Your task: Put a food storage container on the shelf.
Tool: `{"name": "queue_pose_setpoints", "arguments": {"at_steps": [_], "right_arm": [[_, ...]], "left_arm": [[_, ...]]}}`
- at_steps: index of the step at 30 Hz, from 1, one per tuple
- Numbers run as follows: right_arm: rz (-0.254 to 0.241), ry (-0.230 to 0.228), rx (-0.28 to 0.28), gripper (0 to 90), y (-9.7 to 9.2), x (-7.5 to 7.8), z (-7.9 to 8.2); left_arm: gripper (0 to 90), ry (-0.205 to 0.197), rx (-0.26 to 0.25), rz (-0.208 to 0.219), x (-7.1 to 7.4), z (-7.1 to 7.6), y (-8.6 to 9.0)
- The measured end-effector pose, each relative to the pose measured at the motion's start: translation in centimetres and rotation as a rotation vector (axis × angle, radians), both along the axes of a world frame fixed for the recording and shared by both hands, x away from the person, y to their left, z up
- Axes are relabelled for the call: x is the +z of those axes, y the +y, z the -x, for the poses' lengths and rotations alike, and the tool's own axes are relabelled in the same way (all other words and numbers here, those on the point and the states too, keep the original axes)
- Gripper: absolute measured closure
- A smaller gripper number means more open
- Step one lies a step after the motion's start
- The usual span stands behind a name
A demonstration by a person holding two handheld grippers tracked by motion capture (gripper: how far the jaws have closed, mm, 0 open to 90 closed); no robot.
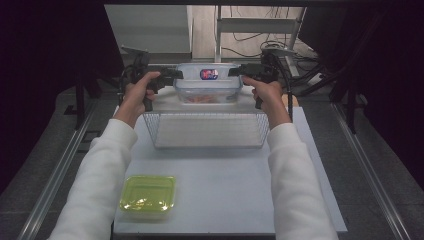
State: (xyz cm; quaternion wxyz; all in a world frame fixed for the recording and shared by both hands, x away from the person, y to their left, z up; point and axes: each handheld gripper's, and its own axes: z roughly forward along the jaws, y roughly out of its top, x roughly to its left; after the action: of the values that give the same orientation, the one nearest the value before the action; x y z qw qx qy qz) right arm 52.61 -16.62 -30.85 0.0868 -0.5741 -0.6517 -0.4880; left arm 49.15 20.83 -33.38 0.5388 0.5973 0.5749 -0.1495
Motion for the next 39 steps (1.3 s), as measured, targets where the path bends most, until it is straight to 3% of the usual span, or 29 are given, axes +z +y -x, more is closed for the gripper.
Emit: {"name": "queue_pose_setpoints", "arguments": {"at_steps": [5, 7, 8, 10, 15, 17, 18, 19, 20, 22, 26, 28, 29, 32, 33, 34, 35, 39], "right_arm": [[0.008, -0.009, -0.004, 35.0, 0.1, 0.1, 0.1], [0.026, -0.039, -0.028, 32.1, 0.3, 0.4, 0.5], [0.042, -0.077, -0.049, 29.1, 0.4, 0.8, 0.9], [0.047, -0.092, -0.053, 28.4, 0.3, 1.0, 1.1], [0.053, -0.144, -0.068, 25.7, -0.5, 2.2, 2.4], [0.050, -0.169, -0.056, 25.6, -1.0, 2.5, 3.3], [0.068, -0.198, -0.031, 26.0, -1.4, 2.7, 4.4], [0.068, -0.198, -0.031, 26.0, -1.4, 2.7, 4.4], [0.107, -0.226, 0.001, 26.2, -1.8, 2.8, 5.6], [0.119, -0.236, 0.013, 26.2, -1.9, 2.8, 6.0], [0.165, -0.272, 0.085, 27.2, -2.5, 2.4, 8.6], [0.218, -0.309, 0.130, 27.9, -3.0, 2.2, 10.5], [0.218, -0.309, 0.130, 27.9, -3.0, 2.2, 10.5], [0.224, -0.337, 0.206, 29.6, -3.6, 1.6, 13.0], [0.224, -0.337, 0.206, 29.6, -3.6, 1.6, 13.0], [0.221, -0.339, 0.236, 30.2, -3.9, 0.9, 14.2], [0.221, -0.339, 0.236, 30.2, -3.9, 0.9, 14.2], [0.228, -0.340, 0.293, 31.0, -4.5, -0.8, 16.3]], "left_arm": [[39.6, -0.025, 0.010, -0.014, 0.1, 0.1, -0.2], [35.2, -0.051, 0.029, -0.047, 0.3, 0.4, -0.2], [32.0, -0.060, 0.037, -0.054, 0.5, 0.5, -0.2], [30.5, -0.081, 0.045, -0.065, 0.7, 0.9, -0.2], [27.0, -0.155, 0.037, -0.065, 2.1, 2.6, -0.3], [26.3, -0.182, 0.032, -0.082, 2.7, 3.6, -0.5], [26.0, -0.220, 0.018, -0.108, 3.3, 4.9, -0.8], [26.1, -0.220, 0.018, -0.108, 3.3, 4.9, -0.8], [26.1, -0.236, 0.011, -0.121, 3.5, 5.7, -0.9], [26.1, -0.259, -0.006, -0.146, 3.7, 7.1, -1.0], [26.6, -0.285, -0.042, -0.184, 3.5, 10.2, -1.0], [27.0, -0.295, -0.057, -0.212, 3.3, 11.4, -0.9], [27.0, -0.300, -0.067, -0.220, 3.2, 12.0, -0.8], [26.8, -0.333, -0.120, -0.264, 2.0, 15.3, -0.2], [26.7, -0.333, -0.120, -0.264, 2.0, 15.3, -0.2], [26.7, -0.341, -0.130, -0.282, 1.0, 16.8, 0.1], [26.7, -0.341, -0.130, -0.282, 1.0, 16.8, 0.1], [26.7, -0.343, -0.146, -0.292, -1.4, 19.4, 0.8]]}}
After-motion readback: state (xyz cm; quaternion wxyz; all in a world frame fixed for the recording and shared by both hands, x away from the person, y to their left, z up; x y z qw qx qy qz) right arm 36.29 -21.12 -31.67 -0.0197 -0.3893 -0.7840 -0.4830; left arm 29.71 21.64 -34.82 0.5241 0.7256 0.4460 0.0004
